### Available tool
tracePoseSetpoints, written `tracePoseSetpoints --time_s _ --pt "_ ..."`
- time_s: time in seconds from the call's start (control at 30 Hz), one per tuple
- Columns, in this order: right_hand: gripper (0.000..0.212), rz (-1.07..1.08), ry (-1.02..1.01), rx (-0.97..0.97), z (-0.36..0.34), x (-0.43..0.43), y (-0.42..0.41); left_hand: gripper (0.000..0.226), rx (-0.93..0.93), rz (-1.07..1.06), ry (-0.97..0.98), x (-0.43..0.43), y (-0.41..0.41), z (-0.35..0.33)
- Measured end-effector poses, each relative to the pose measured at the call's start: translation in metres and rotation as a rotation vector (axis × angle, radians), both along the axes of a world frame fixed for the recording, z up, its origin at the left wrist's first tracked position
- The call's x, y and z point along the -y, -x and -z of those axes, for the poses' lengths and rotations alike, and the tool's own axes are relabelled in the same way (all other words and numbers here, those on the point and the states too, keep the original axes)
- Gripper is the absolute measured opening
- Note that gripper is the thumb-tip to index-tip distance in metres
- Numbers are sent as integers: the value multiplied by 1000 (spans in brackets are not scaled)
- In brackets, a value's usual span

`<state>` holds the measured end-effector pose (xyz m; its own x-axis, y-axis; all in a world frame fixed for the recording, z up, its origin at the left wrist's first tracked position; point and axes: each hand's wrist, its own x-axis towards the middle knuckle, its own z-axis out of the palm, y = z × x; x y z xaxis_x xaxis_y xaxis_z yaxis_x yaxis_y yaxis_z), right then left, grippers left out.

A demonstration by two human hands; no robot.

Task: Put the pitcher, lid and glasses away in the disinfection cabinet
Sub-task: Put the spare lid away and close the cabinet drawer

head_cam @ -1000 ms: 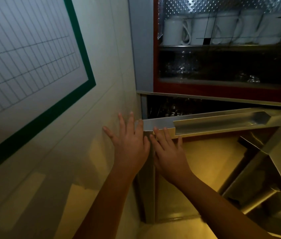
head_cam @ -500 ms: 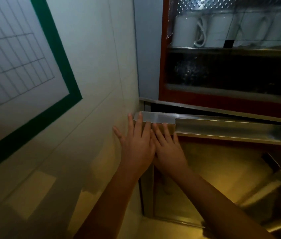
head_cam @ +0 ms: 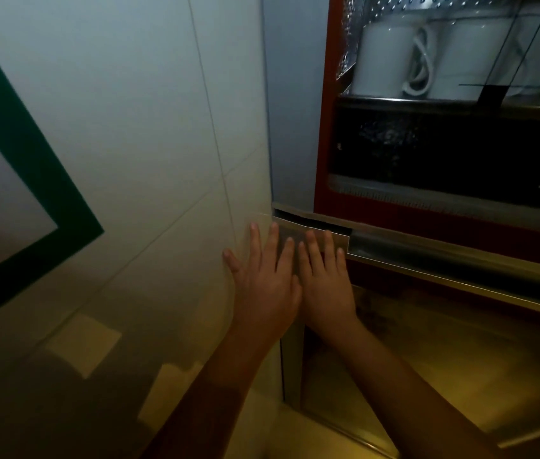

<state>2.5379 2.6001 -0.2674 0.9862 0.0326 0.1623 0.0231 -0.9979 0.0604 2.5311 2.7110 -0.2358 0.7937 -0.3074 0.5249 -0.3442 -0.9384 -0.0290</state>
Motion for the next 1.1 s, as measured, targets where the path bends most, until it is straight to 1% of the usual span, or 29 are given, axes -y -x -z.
tracePoseSetpoints --time_s 0.07,0.27,0.37,0.5,0.77,1.1 --pt "71 -6 13 24 0 0 2 54 -11 0 -1 0 0 0" --pt "68 -11 16 -41 -11 11 8 53 -31 7 -5 2 9 0" --pt "66 -28 -27 -32 -21 12 14 53 -32 22 5 1 14 1" --pt "65 -20 -137 -22 -32 13 31 53 -34 53 46 -2 25 -2" --pt "62 107 -228 51 -45 18 88 54 -17 168 60 -1 58 -6" --pt "61 308 -284 39 -40 8 179 52 -84 344 60 -11 113 8"
